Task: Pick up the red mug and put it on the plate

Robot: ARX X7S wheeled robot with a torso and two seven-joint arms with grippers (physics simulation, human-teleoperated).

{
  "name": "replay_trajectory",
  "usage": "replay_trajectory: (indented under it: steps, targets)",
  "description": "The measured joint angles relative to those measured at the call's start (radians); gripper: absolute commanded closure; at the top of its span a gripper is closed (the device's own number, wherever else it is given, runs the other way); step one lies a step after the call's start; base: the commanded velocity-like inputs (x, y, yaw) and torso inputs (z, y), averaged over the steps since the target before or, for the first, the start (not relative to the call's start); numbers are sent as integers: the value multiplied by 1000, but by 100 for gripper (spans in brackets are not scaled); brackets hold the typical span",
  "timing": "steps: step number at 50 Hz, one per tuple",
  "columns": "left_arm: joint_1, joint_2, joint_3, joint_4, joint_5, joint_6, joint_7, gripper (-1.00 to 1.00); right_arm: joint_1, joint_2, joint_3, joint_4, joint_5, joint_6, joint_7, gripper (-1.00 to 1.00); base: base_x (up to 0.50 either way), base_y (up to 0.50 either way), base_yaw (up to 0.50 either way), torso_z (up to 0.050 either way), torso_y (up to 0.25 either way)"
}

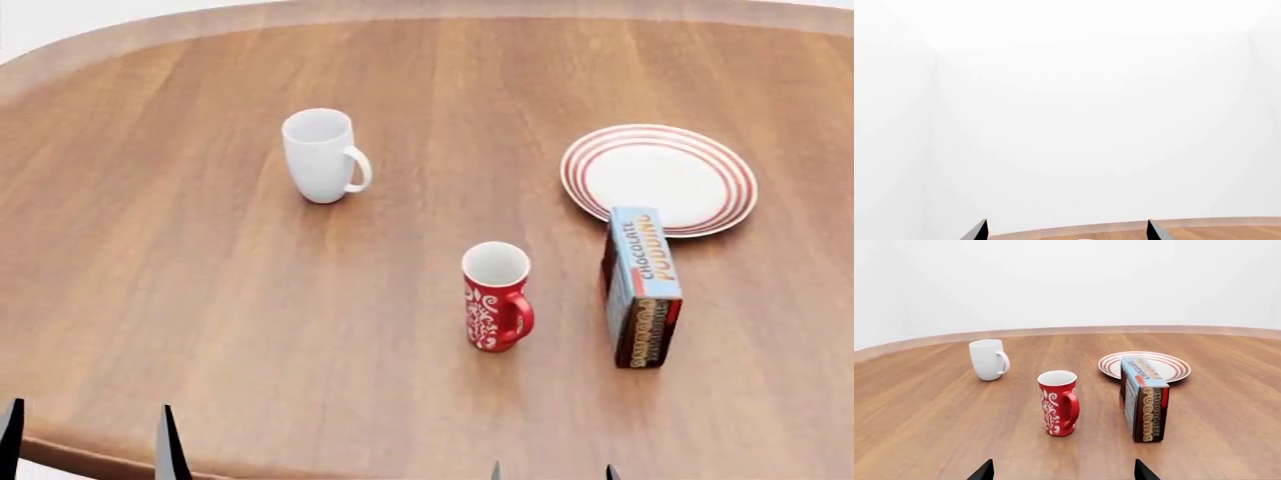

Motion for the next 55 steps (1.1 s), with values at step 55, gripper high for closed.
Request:
replay_trajectory:
  steps: [55]
  targets:
    - [-9,-17,30,-10,-4,20,-32,-100,3,16,-17,2,26,-12,31,-100,101,0,0,0,0]
